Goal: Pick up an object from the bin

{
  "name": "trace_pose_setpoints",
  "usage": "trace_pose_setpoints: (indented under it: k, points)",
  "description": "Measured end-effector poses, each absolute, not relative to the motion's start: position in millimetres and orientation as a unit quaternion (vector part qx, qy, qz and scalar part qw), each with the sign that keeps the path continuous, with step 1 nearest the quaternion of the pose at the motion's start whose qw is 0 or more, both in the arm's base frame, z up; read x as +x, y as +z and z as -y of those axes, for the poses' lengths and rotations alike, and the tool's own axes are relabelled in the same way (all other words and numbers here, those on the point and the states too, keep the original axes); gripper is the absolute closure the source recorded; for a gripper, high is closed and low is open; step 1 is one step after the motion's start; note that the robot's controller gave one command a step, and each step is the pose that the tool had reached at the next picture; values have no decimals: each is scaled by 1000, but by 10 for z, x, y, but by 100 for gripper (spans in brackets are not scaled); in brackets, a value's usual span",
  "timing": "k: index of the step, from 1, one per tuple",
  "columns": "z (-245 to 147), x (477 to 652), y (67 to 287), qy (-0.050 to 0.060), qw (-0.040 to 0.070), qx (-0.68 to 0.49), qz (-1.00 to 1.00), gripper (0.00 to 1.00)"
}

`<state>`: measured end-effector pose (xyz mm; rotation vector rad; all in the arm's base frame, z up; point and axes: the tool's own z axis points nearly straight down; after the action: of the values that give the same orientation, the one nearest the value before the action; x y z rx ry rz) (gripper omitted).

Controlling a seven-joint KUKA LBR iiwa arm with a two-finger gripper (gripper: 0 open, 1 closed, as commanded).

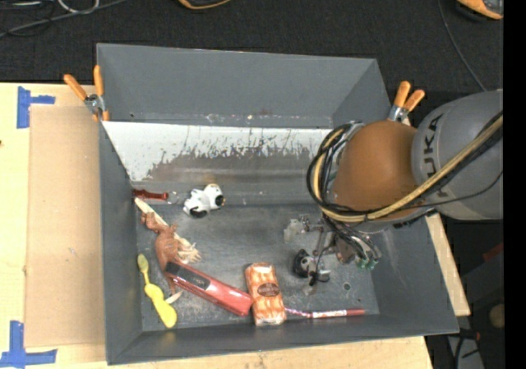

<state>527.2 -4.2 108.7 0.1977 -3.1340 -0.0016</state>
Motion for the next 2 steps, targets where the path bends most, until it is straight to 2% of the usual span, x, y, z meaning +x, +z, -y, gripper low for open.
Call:
trace_pose_setpoints:
  k: [1, 2]
  points:
    - [139, 5328, 1099, -1, 1, 108, 994, 0]
    - [182, 5287, 1129, -1, 2, 102, 995, 0]
